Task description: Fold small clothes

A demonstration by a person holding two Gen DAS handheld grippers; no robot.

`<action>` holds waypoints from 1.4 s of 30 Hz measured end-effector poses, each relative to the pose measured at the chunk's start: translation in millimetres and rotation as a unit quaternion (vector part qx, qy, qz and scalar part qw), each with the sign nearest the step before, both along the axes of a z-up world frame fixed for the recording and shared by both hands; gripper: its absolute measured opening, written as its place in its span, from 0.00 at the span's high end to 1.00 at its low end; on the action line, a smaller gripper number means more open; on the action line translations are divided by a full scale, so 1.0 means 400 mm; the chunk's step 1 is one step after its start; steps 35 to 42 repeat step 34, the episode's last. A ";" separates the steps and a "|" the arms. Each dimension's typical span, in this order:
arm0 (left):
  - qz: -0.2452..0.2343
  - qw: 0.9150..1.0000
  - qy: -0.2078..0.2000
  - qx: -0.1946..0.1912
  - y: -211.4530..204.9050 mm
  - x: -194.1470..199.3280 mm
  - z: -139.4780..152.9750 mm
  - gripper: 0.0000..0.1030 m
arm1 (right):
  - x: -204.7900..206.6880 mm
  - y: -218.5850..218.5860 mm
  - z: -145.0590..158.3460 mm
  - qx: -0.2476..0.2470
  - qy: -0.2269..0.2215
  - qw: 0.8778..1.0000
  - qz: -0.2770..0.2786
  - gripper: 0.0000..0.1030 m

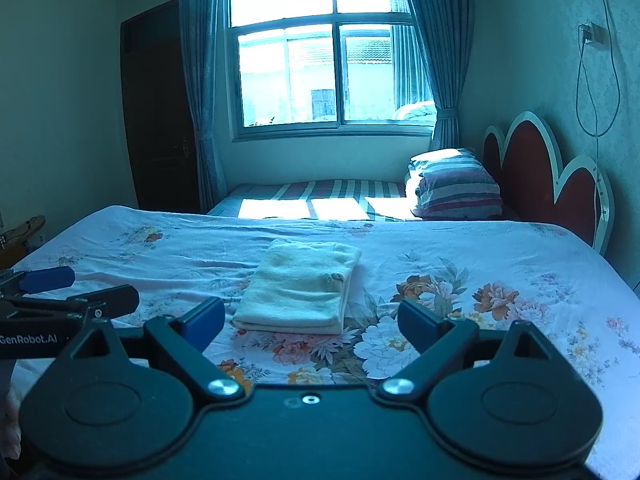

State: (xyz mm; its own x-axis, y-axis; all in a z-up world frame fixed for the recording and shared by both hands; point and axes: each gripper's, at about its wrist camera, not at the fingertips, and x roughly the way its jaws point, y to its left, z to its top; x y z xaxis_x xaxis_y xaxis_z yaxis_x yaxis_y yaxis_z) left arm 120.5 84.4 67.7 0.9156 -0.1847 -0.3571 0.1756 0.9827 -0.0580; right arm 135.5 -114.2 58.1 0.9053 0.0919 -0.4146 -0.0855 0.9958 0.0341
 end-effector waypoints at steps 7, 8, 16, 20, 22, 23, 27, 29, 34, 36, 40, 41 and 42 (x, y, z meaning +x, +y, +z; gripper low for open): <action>-0.001 1.000 0.002 0.006 -0.010 0.004 -0.004 0.00 | 0.001 -0.004 -0.003 -0.001 0.001 1.000 -0.002 0.09; -0.001 1.000 0.002 0.006 -0.010 0.004 -0.005 0.00 | 0.001 -0.004 -0.003 -0.001 0.001 1.000 -0.002 0.09; 0.004 1.000 -0.006 0.018 -0.015 0.007 -0.004 0.00 | 0.002 -0.008 -0.006 -0.002 0.001 1.000 -0.004 0.09; 0.003 1.000 -0.013 0.015 -0.015 0.009 -0.001 0.00 | 0.008 -0.016 -0.008 -0.007 0.003 1.000 -0.007 0.09; 0.001 1.000 -0.014 0.015 -0.017 0.011 -0.002 0.00 | 0.011 -0.020 -0.008 -0.008 0.003 1.000 -0.008 0.09; -0.001 1.000 -0.016 0.015 -0.018 0.012 -0.002 0.00 | 0.011 -0.021 -0.009 -0.008 0.004 1.000 -0.009 0.09; -0.004 1.000 -0.018 0.009 -0.019 0.017 0.000 0.00 | 0.015 -0.028 -0.009 -0.010 0.005 1.000 -0.009 0.09; -0.003 1.000 -0.025 0.006 -0.021 0.014 0.002 0.00 | 0.017 -0.030 -0.008 -0.011 0.005 1.000 -0.009 0.09; -0.008 1.000 -0.023 -0.005 -0.019 0.017 0.001 0.00 | 0.025 -0.035 -0.008 -0.012 0.006 1.000 -0.008 0.09; -0.008 1.000 -0.023 -0.005 -0.019 0.017 0.001 0.00 | 0.025 -0.035 -0.008 -0.012 0.006 1.000 -0.008 0.09; -0.008 1.000 -0.023 -0.005 -0.019 0.017 0.001 0.00 | 0.025 -0.035 -0.008 -0.012 0.006 1.000 -0.008 0.09; -0.008 1.000 -0.023 -0.005 -0.019 0.017 0.001 0.00 | 0.025 -0.035 -0.008 -0.012 0.006 1.000 -0.008 0.09; -0.008 1.000 -0.023 -0.005 -0.019 0.017 0.001 0.00 | 0.025 -0.035 -0.008 -0.012 0.006 1.000 -0.008 0.09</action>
